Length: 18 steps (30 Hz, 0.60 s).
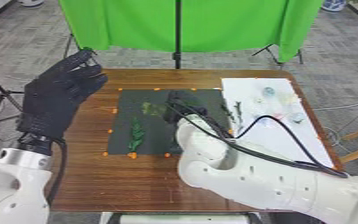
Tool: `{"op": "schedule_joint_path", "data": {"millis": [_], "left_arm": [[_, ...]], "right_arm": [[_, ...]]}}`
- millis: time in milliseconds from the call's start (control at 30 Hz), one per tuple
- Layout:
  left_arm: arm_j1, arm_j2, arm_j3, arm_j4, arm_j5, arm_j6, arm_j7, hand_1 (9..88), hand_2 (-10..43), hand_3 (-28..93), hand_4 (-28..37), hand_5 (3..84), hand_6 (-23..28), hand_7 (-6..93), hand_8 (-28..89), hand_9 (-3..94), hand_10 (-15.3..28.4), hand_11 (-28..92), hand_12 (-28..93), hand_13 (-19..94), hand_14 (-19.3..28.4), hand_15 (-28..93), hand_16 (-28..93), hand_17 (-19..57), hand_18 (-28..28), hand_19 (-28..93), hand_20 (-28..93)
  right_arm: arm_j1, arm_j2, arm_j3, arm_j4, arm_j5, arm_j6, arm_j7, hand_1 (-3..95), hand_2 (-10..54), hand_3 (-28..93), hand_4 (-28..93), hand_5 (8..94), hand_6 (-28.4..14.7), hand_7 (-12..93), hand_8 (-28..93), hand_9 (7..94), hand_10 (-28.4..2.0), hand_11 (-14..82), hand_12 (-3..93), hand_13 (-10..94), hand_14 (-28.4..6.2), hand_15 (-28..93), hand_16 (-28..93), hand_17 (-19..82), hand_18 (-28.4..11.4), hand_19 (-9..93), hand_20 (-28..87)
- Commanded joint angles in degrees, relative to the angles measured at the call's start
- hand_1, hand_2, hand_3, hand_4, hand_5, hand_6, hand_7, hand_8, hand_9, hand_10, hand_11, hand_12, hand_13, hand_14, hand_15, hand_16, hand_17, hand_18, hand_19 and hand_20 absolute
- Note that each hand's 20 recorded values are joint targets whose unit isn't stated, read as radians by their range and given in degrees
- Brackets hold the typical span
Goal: Arrange flowers
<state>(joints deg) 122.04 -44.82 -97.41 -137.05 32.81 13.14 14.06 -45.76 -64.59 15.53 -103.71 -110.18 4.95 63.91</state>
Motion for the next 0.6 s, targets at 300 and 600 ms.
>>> {"op": "schedule_joint_path", "data": {"millis": [300, 600], "left_arm": [[-4.06, 0.85, 1.64, 1.48, -0.30, -2.88, -0.61, 24.3, 6.5, 79, -19.9, 37.2, 9.7, 16.2, -11, 34.3, 21.9, 29, 12, 23, 28.4, 51, -9, -10.5, 24.1, 55, 17], [-4.08, 1.94, 1.73, 1.36, -0.65, -2.12, 0.29, 24.4, 6.6, 79, -19.8, 37.2, 9.8, 16.2, -11, 34.2, 21.8, 30, 12, 23, 28.3, 51, -9, -10.5, 24.2, 55, 17]], "right_arm": [[-2.59, -2.91, -1.39, 1.78, 0.40, -5.40, 2.52, 53.4, -9.5, 70, -22, 88.8, -2.2, 25, 14, 93.0, -10.3, 39.7, 20.4, 91, -6.0, 61, 20, 46, -20.0, 93, -5], [-1.02, -3.26, -3.04, 1.17, 0.86, -7.75, 3.50, 51.6, -9.5, 67, -22, 88.4, -2.1, 25, 11, 92.7, -10.2, 39.3, 20.2, 91, -6.1, 61, 20, 46, -19.6, 93, -6]]}}
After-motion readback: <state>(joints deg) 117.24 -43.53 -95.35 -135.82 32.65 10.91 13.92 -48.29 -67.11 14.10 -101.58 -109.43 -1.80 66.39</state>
